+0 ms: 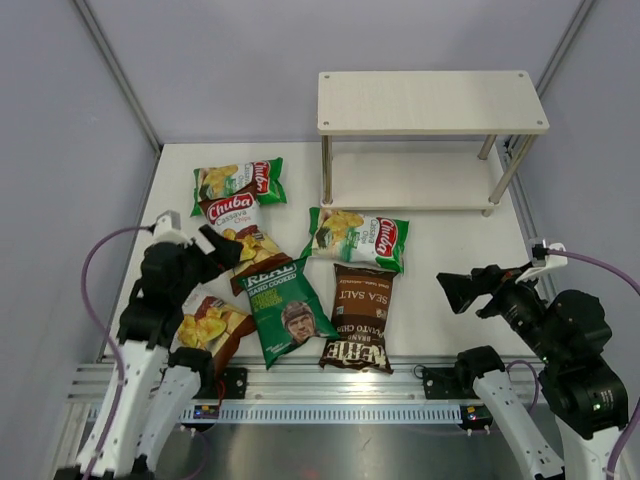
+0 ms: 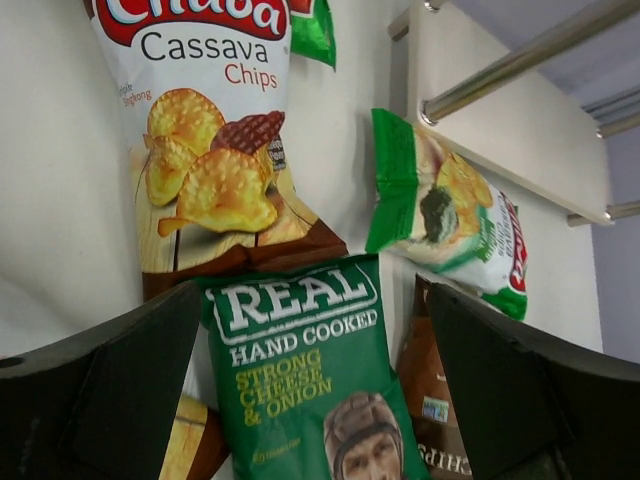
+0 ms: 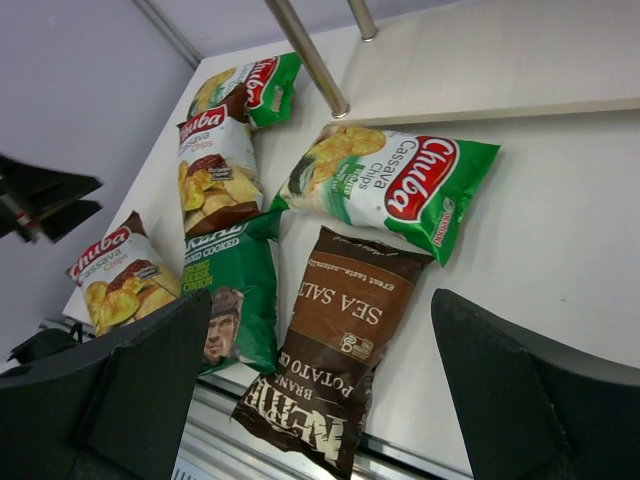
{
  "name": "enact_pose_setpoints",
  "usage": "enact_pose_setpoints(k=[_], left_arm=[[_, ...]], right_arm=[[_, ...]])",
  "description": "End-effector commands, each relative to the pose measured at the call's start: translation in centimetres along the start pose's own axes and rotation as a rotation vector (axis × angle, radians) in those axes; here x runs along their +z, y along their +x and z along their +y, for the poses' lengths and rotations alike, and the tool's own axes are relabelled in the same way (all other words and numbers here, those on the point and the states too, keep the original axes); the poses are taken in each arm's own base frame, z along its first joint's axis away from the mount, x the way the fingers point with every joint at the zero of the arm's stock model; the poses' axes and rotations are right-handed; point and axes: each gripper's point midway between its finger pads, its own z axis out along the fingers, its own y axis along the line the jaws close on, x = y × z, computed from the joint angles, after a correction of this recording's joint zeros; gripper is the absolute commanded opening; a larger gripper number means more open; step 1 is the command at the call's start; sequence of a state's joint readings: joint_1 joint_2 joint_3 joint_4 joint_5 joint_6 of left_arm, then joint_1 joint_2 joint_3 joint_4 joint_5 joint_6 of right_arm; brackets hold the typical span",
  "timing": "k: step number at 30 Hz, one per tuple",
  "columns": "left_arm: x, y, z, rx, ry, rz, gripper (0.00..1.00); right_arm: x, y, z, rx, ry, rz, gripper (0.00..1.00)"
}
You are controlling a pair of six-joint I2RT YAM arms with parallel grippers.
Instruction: Place and organize the chips bags onto the shelf
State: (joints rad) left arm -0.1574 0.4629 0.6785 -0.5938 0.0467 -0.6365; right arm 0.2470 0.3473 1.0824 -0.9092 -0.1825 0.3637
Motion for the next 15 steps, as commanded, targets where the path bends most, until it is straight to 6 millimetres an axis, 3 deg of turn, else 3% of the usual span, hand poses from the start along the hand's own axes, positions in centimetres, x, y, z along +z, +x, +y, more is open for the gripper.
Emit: enact_pose_setpoints(k=[1, 2, 3, 4, 5, 7, 8, 9, 10, 12, 13, 14, 15], left_arm=[[3.8, -4.4, -2.5, -0.026, 0.05, -0.113, 0.99], [6.1, -4.1, -1.3, -0.007, -0.014, -0.075, 0.99], [7.2, -5.2, -0.1, -0.004, -0.086, -0.112, 0.99], [7.8, -6.9, -0.2, -0.01, -0.108, -0.144, 0.99], [9.9, -6.7, 2.1, -0.018, -0.183, -0.099, 0.99], [11.8, -8.4, 2.7, -0.034, -0.188, -0.105, 0.99], [13.3, -8.4, 4.6, -0.067, -0.208, -0.068, 0.99], [14.0, -8.5, 5.6, -0.09, -0.203, -0.047, 0.99], [14.8, -10.1, 5.4, -0.091, -0.144, -0.087, 0.99], [16.4, -9.7, 7.2, -0.134, -0.061, -0.058, 0.99], [16.9, -11.0, 7.1, -0.133, 0.005, -0.109, 0.99], [17.1, -10.7, 8.8, -0.21, 0.006, -0.104, 0.99], [17.5, -9.9, 8.5, -0.239, 0.067, -0.071, 0.99]], right_arm=[[0.3, -0.5, 2.1, 0.003, -0.113, -0.003, 0.99], [0.4, -0.2, 2.1, 0.005, -0.118, 0.003, 0.99], [0.4, -0.1, 2.3, 0.008, -0.13, 0.007, 0.99], [0.3, 0.1, 2.5, 0.007, -0.145, 0.008, 0.99], [0.4, 0.1, 2.6, 0.012, -0.154, 0.011, 0.99], [0.3, 0.6, 2.9, 0.012, -0.177, 0.023, 0.99], [0.3, 0.7, 3.0, 0.017, -0.183, 0.028, 1.0], [0.2, 1.0, 3.3, 0.017, -0.205, 0.039, 1.0], [0.2, 1.3, 3.4, 0.022, -0.218, 0.045, 0.99], [-0.2, 1.8, 4.3, 0.028, -0.272, 0.07, 0.99], [-0.5, 2.0, 4.7, 0.03, -0.294, 0.074, 0.99], [-0.7, 2.1, 5.0, 0.032, -0.313, 0.079, 1.0], [-0.9, 2.1, 5.4, 0.033, -0.332, 0.085, 0.99]])
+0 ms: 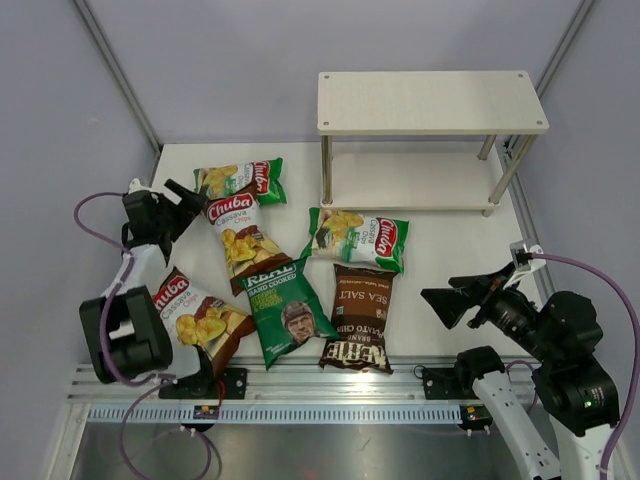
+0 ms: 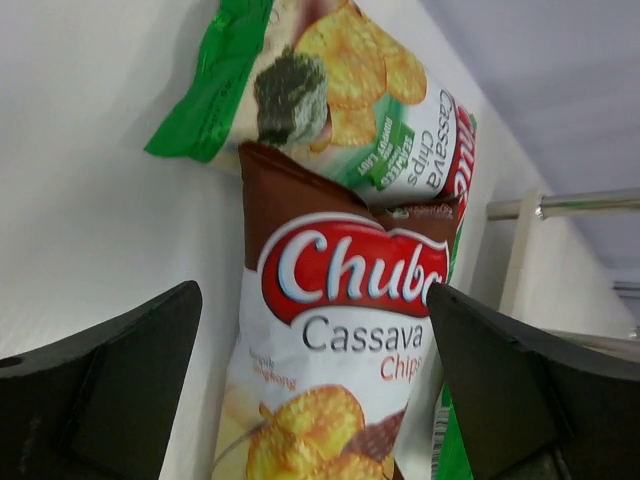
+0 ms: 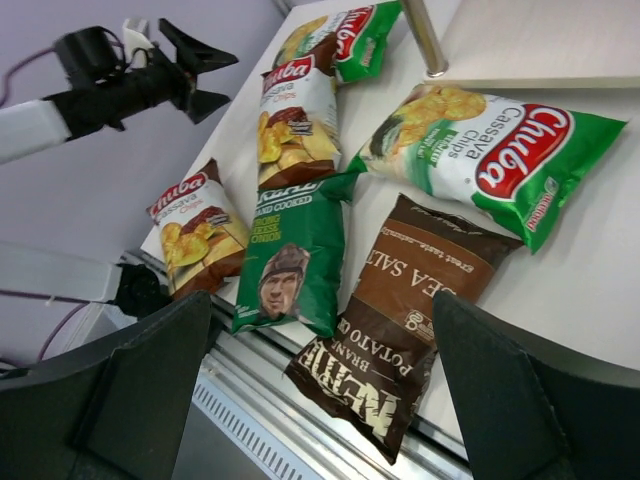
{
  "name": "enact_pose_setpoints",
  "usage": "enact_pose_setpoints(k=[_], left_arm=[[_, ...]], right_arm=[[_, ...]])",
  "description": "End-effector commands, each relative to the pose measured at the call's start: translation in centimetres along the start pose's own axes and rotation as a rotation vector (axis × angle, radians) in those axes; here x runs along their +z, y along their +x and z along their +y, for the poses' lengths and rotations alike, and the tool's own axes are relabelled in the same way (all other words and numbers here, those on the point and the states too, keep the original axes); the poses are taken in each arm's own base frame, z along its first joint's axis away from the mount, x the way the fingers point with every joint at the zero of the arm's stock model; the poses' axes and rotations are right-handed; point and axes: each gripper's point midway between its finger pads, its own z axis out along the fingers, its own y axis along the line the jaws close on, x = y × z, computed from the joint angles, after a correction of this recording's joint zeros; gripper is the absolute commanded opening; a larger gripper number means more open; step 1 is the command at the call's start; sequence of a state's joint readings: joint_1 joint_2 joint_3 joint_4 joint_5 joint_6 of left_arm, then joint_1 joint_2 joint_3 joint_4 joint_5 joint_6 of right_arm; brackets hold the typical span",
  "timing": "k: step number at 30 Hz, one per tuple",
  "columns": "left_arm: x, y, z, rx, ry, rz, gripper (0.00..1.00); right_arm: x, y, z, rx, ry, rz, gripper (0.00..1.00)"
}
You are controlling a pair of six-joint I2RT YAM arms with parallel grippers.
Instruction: Place and organize the chips bags onto the shelf
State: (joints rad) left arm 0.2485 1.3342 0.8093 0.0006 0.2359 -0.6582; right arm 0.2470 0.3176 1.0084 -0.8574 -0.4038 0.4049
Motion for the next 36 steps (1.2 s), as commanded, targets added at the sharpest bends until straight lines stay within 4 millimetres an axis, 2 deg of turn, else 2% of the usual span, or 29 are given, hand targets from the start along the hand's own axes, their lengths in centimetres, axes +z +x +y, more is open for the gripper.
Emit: enact_pose_setpoints(k=[1, 3, 4, 6, 8, 10, 11, 16, 22, 26, 27, 30, 32, 33, 35, 36], left_arm=[[1.7, -1.8, -3.0, -0.039, 0.33, -0.031, 0.99], [2.5, -0.5, -3.0, -0.064, 0.375, 0.028, 0.99], [3.7, 0.3, -2.2, -0.075, 0.378, 0.054, 0.99], [4.3, 1.7, -1.7, -0.108, 0.395, 0.096, 0.99], [5.5, 2.6, -0.8, -0.116, 0.391, 0.124, 0.99], [6.2, 2.7, -0.9, -0.116, 0.413, 0.15, 0.99], [6.9, 4.0, -0.3, -0.142, 0.415, 0.207, 0.99], [7.9, 4.9, -0.1, -0.183, 0.455, 0.241, 0.99], [8.3, 5.4, 0.5, -0.193, 0.459, 0.234, 0.84], [7.9, 5.0, 0.1, -0.201, 0.473, 0.199, 0.68], [7.7, 4.7, -0.1, -0.196, 0.486, 0.181, 0.61], [6.7, 3.5, -1.3, -0.215, 0.528, 0.122, 0.5], [6.1, 2.1, -1.9, -0.24, 0.529, 0.071, 0.32], [5.9, 2.0, -2.0, -0.243, 0.525, 0.058, 0.29], [4.7, 0.5, -2.9, -0.252, 0.538, -0.007, 0.22], [4.1, -0.1, -3.4, -0.246, 0.558, -0.037, 0.21]], right_arm=[[-0.8, -0.1, 3.1, -0.016, -0.159, 0.004, 1.0], [-1.0, -0.2, 3.6, -0.02, -0.18, 0.002, 0.99], [-1.3, -0.3, 3.9, -0.025, -0.195, -0.002, 0.99], [-1.5, -0.3, 4.2, -0.028, -0.21, 0.0, 0.99], [-1.8, -0.4, 4.6, -0.033, -0.224, -0.007, 1.0], [-2.3, -0.4, 5.3, -0.034, -0.249, 0.001, 1.0], [-2.5, -0.4, 5.6, -0.037, -0.262, 0.002, 0.99], [-3.7, -0.8, 6.8, -0.054, -0.307, -0.025, 0.99], [-3.3, -0.9, 6.7, -0.046, -0.31, -0.027, 0.99], [-3.2, -0.7, 6.7, -0.039, -0.316, -0.014, 0.99], [-3.2, -0.7, 6.7, -0.042, -0.317, -0.016, 0.99], [-2.9, -0.6, 6.5, -0.036, -0.312, -0.012, 0.99], [-2.8, -0.6, 6.4, -0.032, -0.309, -0.01, 0.99], [-2.7, -0.6, 6.4, -0.03, -0.306, -0.008, 0.99], [-2.7, -0.6, 6.3, -0.029, -0.304, -0.01, 0.99], [-2.7, -0.6, 6.3, -0.028, -0.302, -0.013, 1.0]])
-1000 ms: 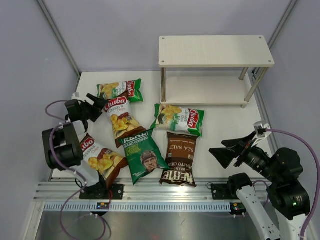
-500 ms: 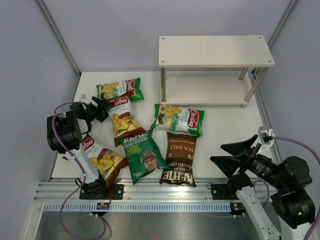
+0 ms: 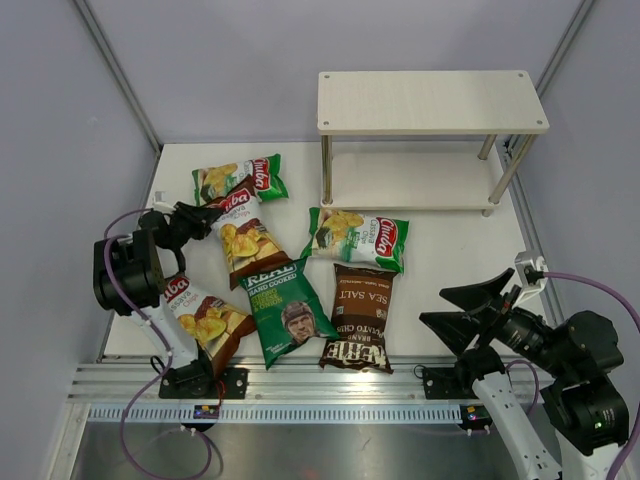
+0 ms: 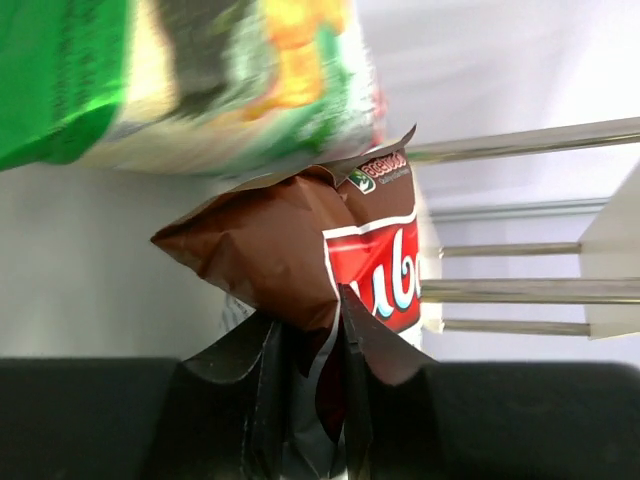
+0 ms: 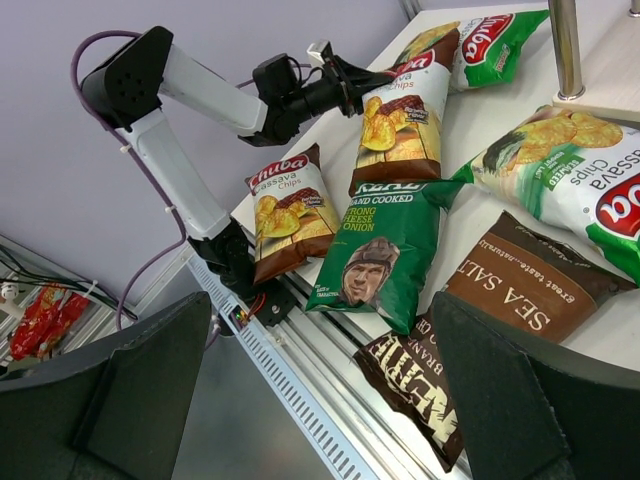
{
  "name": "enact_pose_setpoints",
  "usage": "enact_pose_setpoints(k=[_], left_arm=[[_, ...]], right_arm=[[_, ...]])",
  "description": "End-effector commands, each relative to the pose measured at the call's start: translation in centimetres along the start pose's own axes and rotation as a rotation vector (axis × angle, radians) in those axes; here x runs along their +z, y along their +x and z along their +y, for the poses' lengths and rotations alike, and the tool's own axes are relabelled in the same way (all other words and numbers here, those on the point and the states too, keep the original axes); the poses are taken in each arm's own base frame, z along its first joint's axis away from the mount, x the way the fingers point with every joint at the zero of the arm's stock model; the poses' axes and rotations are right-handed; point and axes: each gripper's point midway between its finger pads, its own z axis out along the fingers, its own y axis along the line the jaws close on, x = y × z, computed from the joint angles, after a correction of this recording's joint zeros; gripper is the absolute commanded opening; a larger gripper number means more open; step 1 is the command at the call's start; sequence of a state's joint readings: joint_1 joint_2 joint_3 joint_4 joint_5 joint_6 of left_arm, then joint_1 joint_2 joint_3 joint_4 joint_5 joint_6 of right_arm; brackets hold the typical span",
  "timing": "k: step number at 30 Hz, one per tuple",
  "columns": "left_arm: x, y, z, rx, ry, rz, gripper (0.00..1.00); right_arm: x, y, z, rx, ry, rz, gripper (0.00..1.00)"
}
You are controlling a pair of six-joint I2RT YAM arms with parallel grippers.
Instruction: Place and organize the chips bags onto the shelf
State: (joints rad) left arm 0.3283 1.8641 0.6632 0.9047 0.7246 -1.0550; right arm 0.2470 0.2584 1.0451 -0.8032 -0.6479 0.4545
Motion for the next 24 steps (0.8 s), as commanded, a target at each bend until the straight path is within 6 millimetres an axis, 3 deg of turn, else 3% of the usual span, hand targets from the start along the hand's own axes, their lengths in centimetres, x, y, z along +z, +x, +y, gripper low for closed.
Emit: enact_pose_setpoints(k=[1, 9, 11, 15, 16, 17, 18, 19, 20, 22, 23, 24], left_arm=[[-1.4, -3.5, -6.1, 0.095, 0.15, -0.175, 0.21], [-4.5, -4.7, -13.4, 0.07, 0.325, -0.267, 0.15], [-5.2, -4.8, -14.3, 0.048, 0.33, -0.29, 0.14], [-6.9, -5.1, -18.6, 0.095, 0.357, -0.307, 0.1], [-8.2, -4.6, -21.1, 0.154, 0.393, -0.321, 0.1], [-8.3, -4.5, -21.1, 0.139, 0.351, -0.32, 0.1], [-10.1, -4.4, -24.5, 0.207, 0.394, -0.365, 0.09], [-10.6, -4.3, -25.3, 0.216, 0.381, -0.376, 0.08], [-10.5, -4.0, -24.5, 0.173, 0.292, -0.363, 0.08], [-12.8, -4.3, -28.2, 0.205, 0.277, -0.43, 0.05], [-12.8, -3.7, -27.2, 0.162, 0.194, -0.406, 0.04], [-13.5, -3.5, -28.0, 0.164, 0.19, -0.413, 0.04]], right_arm=[[0.3, -0.6, 0.4, -0.002, -0.025, -0.016, 1.0], [1.1, -0.7, -0.4, 0.024, -0.016, -0.022, 1.0], [1.4, -0.7, -0.6, 0.028, -0.017, -0.021, 1.0], [2.2, -0.5, -1.2, 0.049, -0.022, -0.008, 0.99], [2.4, -0.5, -1.2, 0.06, -0.027, -0.007, 1.0], [2.6, -0.9, -0.9, 0.052, -0.047, -0.019, 1.0], [3.2, -0.7, -1.3, 0.073, -0.05, -0.009, 0.99], [3.5, -0.8, -1.3, 0.079, -0.061, -0.009, 1.0], [4.2, -1.1, -1.6, 0.086, -0.072, -0.01, 0.99], [5.0, -1.4, -1.6, 0.129, -0.092, -0.008, 0.99], [5.5, -2.3, -1.1, 0.113, -0.132, -0.029, 0.99], [6.5, -2.1, -1.7, 0.179, -0.138, -0.009, 0.99]])
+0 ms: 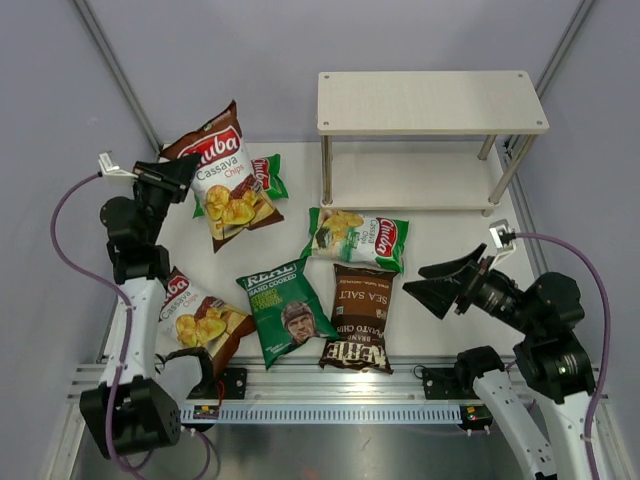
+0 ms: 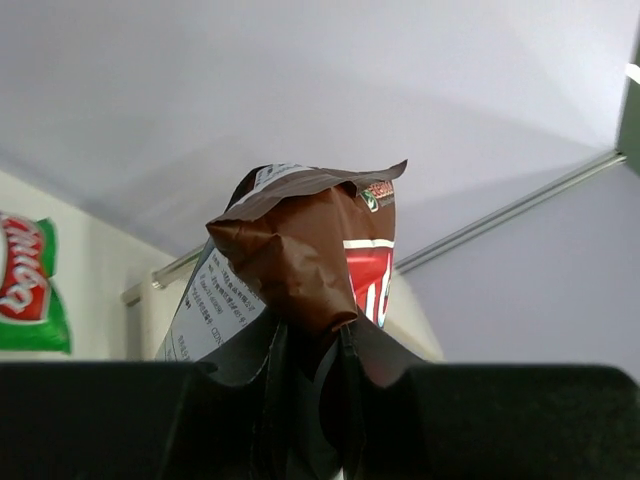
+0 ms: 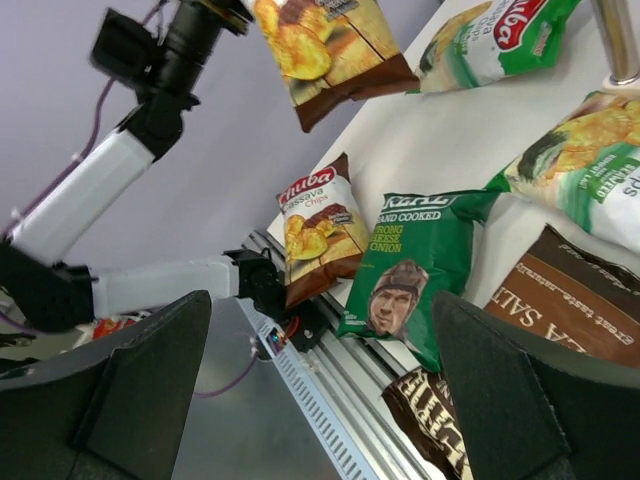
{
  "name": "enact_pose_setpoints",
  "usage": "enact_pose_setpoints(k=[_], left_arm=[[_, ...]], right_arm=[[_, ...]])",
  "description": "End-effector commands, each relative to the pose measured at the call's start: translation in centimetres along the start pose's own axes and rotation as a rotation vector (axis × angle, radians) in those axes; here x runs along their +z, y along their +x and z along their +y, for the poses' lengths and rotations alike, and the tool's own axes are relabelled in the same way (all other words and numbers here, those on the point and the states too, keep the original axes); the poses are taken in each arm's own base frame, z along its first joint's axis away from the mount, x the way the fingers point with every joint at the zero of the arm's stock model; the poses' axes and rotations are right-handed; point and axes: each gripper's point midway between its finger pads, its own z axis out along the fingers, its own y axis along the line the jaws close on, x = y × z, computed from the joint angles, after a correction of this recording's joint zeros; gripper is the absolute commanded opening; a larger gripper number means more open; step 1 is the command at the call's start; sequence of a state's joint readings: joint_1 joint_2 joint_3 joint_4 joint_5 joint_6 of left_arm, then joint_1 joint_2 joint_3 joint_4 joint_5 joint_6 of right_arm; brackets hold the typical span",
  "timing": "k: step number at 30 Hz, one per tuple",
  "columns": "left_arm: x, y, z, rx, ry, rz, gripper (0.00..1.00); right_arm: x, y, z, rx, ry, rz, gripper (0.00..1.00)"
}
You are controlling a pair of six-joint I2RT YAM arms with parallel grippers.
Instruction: Place and organize the chips bags onto the shelf
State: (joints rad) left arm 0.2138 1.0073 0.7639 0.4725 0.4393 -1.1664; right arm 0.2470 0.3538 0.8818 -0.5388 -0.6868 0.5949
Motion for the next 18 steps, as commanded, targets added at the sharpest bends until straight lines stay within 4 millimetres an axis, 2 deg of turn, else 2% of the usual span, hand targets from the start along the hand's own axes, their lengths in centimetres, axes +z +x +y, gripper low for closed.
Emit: enact_pose_setpoints(k=[1, 2, 3, 6, 7, 8, 9, 12, 15, 16, 17, 18], left_arm=[[-1.4, -1.9, -3.7, 0.013, -0.107, -0.072, 0.04], [-2.2, -1.7, -4.7, -0.008, -0.109, -0.066, 0.04], [-2.5, -1.4, -5.9, -0.045, -0.087, -0.06, 0.04], [-3.6, -1.2, -9.3, -0.107, -0.019, -0.041, 0.03], [-4.0, -0.7, -10.6, -0.148, 0.005, -0.027, 0.03], [-4.0, -0.5, -11.0, -0.167, 0.008, -0.02, 0.02], [-4.6, 0.3, -12.5, -0.2, 0.044, 0.002, 0.02], [-5.4, 0.6, -14.3, -0.255, 0.08, -0.004, 0.02], [-5.8, 1.9, -16.3, -0.36, 0.131, 0.033, 0.01], [-5.8, 1.7, -16.6, -0.378, 0.139, 0.017, 0.02], [-5.7, 1.9, -16.8, -0.395, 0.141, 0.014, 0.02], [-5.7, 2.6, -17.4, -0.42, 0.15, 0.038, 0.01]], right_arm=[[2.4, -2.1, 1.2, 0.06, -0.125, -0.022, 1.0], [2.9, -3.3, 2.2, 0.03, -0.196, -0.056, 0.99], [4.2, -3.1, 1.2, 0.126, -0.204, -0.035, 0.99], [6.5, -5.0, 1.0, 0.178, -0.291, -0.071, 0.99], [7.4, -5.8, 0.7, 0.182, -0.316, -0.097, 0.99], [7.9, -6.1, 0.6, 0.18, -0.319, -0.113, 1.0], [8.4, -6.6, 0.4, 0.187, -0.316, -0.133, 0.99], [10.5, -6.7, 0.6, 0.202, -0.335, -0.165, 0.99], [12.9, -5.4, 1.5, 0.235, -0.364, -0.161, 1.0], [13.4, -5.6, 1.3, 0.253, -0.351, -0.2, 0.99], [13.7, -4.2, 2.7, 0.26, -0.407, -0.199, 0.99], [13.8, -3.9, 3.1, 0.251, -0.424, -0.223, 1.0]])
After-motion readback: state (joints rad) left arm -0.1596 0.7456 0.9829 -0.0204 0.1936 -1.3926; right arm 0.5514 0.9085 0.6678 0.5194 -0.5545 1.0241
